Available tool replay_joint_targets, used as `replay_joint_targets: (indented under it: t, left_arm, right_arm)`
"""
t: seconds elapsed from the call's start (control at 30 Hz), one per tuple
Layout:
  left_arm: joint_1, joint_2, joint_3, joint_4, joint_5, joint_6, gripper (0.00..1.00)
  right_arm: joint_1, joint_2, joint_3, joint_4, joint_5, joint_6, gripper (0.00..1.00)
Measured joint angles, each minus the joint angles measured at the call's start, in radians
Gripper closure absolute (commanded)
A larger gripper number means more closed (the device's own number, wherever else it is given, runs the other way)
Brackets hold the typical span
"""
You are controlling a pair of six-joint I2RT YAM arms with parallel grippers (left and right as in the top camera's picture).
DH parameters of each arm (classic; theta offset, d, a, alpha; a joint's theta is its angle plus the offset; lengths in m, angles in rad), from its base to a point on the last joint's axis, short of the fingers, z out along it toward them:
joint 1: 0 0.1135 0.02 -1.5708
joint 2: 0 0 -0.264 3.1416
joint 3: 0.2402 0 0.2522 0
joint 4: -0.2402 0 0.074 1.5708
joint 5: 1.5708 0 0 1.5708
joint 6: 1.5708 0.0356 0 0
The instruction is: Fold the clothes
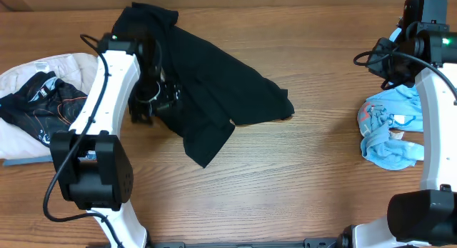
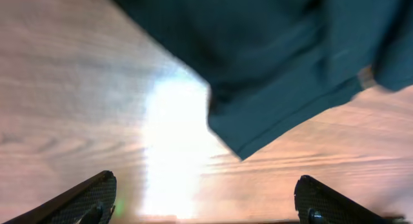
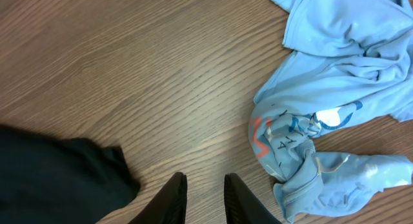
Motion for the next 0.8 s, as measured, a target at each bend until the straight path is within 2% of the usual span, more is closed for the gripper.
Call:
replay_joint_targets:
  t: [0.17, 0.23, 0.4, 0.5, 0.53, 0.67, 0.8]
  left_arm:
    - [-0.045, 0.002, -0.163, 0.097, 0.019, -0.004, 0.14]
    - [-0.076, 0.002, -0.22, 0.158, 0.035, -0.008, 0.2]
    - [-0.128, 0.002, -0.322, 0.34, 0.054, -0.047, 0.52]
    - [-0.128, 0.002, -0.348, 0.402, 0.058, -0.064, 0.91]
    - [-0.127, 0.002, -0.351, 0.418, 0.058, -0.069, 0.96]
    - [-0.125, 0.002, -0.343, 0.437, 0.058, -0.076, 0.96]
    - [-0.125, 0.002, -0.237, 0.344, 0.05, -0.065, 0.96]
  right_arm:
    - [0.0, 0.0, 0.0, 0.0, 0.0, -0.001, 0.77]
    - [0.0, 0.002, 0.0, -0.003, 0.0, -0.001, 0.77]
    - [0.0, 0.013, 0.0, -0.008, 0.0, -0.001, 0.77]
    - [0.0, 0.022, 0.0, -0.01, 0.0, -0.001, 0.77]
    - [0.0, 0.023, 0.0, -0.011, 0.0, -0.001, 0.77]
    - [0.0, 0.023, 0.0, -0.014, -0.001, -0.001, 0.77]
    - [0.0, 0.023, 0.0, -0.02, -0.022, -0.001, 0.77]
